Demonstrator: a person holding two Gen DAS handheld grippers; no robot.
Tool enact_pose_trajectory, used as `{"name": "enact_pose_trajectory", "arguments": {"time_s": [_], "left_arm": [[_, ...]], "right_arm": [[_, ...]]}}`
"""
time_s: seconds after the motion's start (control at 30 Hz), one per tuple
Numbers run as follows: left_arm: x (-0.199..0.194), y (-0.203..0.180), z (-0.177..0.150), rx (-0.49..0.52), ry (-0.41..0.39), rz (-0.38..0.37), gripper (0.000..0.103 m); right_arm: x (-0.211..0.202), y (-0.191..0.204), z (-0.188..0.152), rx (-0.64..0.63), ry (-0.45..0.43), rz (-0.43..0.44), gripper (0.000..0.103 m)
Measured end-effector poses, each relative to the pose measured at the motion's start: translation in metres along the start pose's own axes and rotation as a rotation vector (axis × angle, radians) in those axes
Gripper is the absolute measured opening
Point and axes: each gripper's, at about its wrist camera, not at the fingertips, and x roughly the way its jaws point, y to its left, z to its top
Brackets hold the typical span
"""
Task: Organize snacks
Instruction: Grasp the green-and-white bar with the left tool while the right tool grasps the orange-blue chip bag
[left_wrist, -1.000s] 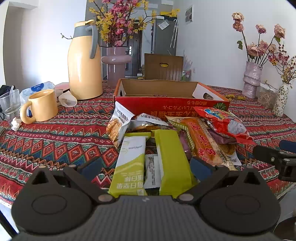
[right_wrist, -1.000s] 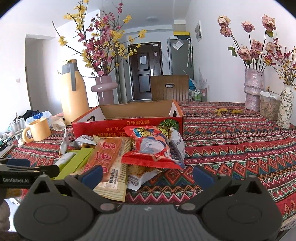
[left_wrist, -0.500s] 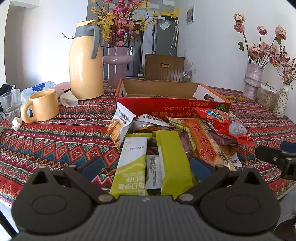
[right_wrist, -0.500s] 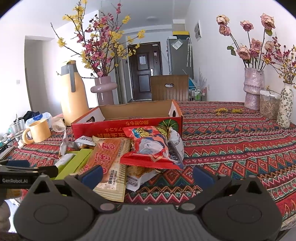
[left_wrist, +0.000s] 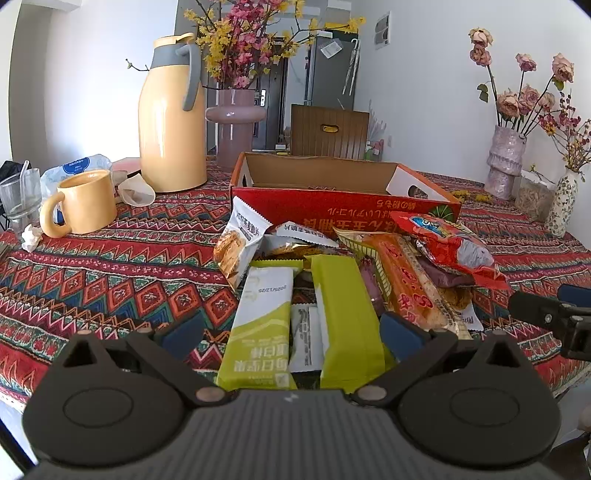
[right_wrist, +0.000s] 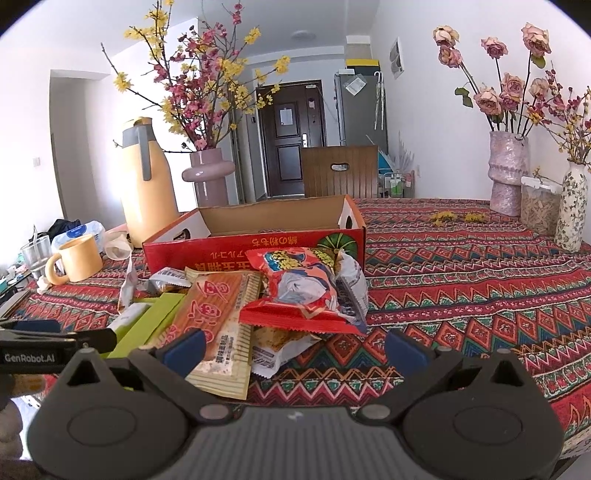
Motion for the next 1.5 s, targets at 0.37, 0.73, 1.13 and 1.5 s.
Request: {"name": "enact_pose_trajectory", "arguments": {"time_s": [0.37, 0.73, 1.13, 1.5], "left_arm": [[0.001, 0.006, -0.001, -0.019, 0.008, 0.009, 0.103], [-0.001, 0.009, 0.002, -0.017, 0.006, 0.026, 0.103], [0.009, 0.017, 0.002, -0.035, 0.035, 0.044, 0.103], [0.015, 0.024, 0.003, -0.052, 0.061, 0.058, 0.103]], "right_arm": [[-0.005, -0.001, 0.002, -0.007, -0.015, -0.016, 0.103], [0.001, -0.012, 0.008, 0.013, -0.012, -0.026, 0.103], [0.067, -0.022, 0.053, 0.006, 0.083, 0.052, 0.080], [0.116, -0.025, 0.054, 0.034, 0.213, 0.075, 0.051]]}}
